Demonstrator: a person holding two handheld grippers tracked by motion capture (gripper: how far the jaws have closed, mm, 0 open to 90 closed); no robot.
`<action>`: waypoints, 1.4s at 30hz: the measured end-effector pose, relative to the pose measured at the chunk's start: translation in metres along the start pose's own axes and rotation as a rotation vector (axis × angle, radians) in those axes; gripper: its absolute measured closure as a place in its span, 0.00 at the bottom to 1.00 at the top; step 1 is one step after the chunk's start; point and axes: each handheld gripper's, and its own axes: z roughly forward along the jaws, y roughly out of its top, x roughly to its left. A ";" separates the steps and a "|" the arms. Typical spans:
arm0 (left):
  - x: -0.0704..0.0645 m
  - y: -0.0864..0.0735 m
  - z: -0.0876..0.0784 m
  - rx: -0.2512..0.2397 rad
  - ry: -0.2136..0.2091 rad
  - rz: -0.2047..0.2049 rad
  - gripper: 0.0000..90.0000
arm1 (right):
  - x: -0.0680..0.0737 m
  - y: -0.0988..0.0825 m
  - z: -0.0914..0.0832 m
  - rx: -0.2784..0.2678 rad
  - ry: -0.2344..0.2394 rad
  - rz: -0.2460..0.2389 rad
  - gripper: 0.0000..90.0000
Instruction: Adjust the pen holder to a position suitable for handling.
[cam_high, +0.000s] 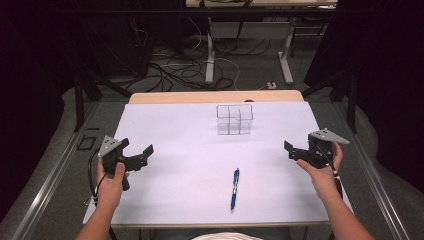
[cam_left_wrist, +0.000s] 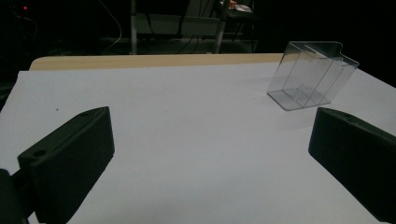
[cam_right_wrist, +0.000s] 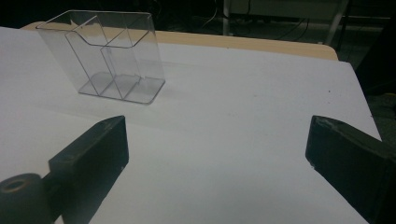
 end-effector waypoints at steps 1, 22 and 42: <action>0.000 0.000 0.000 0.003 0.001 0.000 0.00 | 0.003 0.002 0.001 -0.009 0.001 -0.006 0.10; -0.001 -0.004 0.004 0.024 0.014 0.010 0.00 | 0.020 0.048 0.023 -0.009 0.084 -0.081 0.34; 0.000 -0.007 0.006 0.053 0.040 0.043 0.01 | 0.025 0.089 0.044 0.047 0.092 -0.117 0.44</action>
